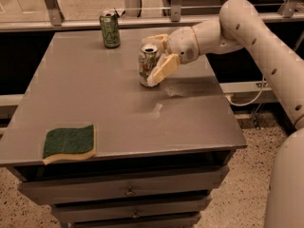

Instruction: Knock 7up can over

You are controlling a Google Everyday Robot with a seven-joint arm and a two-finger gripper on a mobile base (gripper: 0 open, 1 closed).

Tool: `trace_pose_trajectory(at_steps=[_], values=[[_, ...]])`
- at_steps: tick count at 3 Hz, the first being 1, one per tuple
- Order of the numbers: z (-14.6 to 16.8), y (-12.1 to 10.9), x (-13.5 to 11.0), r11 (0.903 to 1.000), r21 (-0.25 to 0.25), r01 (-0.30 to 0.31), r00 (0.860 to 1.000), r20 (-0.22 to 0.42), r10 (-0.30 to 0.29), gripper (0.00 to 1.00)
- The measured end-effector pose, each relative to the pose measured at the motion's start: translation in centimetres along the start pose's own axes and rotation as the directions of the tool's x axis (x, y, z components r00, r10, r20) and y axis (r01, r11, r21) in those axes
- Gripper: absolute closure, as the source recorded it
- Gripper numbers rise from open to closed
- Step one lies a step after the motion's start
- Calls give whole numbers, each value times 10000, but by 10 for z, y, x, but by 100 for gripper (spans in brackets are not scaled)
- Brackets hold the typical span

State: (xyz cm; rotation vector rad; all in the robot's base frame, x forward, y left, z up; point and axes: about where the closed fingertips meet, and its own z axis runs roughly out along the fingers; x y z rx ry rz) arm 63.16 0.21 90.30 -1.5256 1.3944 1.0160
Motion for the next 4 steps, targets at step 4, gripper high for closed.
trace_pose_trajectory(at_steps=[4], values=[[11, 140, -36, 9623, -2708, 269, 9945, 1050, 18, 0]])
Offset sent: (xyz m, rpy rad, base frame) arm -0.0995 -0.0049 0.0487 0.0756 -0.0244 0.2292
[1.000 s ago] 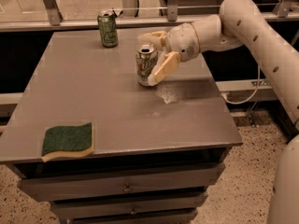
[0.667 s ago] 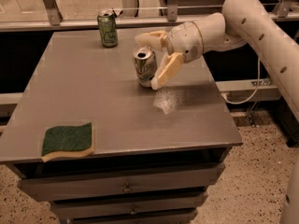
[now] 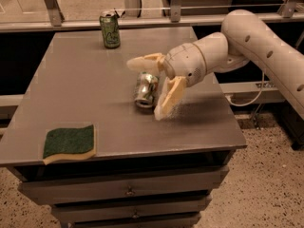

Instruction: Knock 7up can over

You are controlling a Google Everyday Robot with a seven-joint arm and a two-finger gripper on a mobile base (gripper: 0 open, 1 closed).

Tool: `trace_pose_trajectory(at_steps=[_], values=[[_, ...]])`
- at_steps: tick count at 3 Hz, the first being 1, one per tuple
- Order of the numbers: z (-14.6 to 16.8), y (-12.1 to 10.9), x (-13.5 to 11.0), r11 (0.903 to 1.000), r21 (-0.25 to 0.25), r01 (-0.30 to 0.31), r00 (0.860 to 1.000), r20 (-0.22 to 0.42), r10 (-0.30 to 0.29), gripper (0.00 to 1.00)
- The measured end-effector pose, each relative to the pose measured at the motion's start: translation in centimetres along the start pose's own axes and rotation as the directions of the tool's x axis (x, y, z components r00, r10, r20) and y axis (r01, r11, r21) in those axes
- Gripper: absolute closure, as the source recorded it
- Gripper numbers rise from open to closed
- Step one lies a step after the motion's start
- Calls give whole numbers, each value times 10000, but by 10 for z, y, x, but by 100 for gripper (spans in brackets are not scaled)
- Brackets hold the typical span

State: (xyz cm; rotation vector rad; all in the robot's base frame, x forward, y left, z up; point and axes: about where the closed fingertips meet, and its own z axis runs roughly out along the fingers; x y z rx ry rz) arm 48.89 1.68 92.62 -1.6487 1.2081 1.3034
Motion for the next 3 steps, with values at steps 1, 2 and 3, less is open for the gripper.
trace_pose_trajectory(at_steps=[1, 2, 3], values=[[10, 19, 9, 9990, -218, -397, 9992, -68, 396, 0], [-9, 12, 17, 9982, 422, -424, 9978, -490, 445, 0], [-35, 1, 23, 9919, 1207, -393, 9956, -793, 491, 0]])
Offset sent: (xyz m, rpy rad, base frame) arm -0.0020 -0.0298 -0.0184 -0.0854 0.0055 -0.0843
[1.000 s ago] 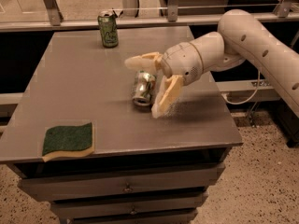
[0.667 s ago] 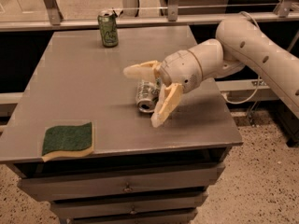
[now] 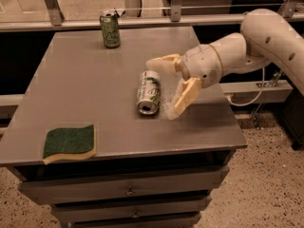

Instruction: Knock 7up can over

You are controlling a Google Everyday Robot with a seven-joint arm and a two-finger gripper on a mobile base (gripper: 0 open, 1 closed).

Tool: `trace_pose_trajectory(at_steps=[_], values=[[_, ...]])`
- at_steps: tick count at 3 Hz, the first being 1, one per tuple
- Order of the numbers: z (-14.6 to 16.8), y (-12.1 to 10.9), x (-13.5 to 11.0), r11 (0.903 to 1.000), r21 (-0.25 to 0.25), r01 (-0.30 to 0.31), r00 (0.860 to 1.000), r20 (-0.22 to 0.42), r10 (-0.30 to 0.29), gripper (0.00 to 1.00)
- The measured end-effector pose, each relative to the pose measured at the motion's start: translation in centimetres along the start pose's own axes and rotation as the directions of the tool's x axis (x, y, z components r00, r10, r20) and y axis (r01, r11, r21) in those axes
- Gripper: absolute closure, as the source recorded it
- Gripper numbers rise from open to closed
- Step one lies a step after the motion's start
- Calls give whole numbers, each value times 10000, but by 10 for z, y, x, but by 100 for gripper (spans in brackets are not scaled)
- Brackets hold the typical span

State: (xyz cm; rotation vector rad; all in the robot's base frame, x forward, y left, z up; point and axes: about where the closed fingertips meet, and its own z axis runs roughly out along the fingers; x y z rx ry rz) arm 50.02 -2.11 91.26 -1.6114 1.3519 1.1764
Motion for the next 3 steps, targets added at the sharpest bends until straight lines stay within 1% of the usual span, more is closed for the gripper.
trace_pose_trajectory(at_steps=[1, 2, 3], values=[[-21, -9, 10, 9973, 709, -187, 9997, -145, 198, 0], [-67, -19, 26, 9742, 2159, -652, 9977, -24, 673, 0], [-77, -20, 29, 9663, 2468, -733, 9971, 3, 756, 0]])
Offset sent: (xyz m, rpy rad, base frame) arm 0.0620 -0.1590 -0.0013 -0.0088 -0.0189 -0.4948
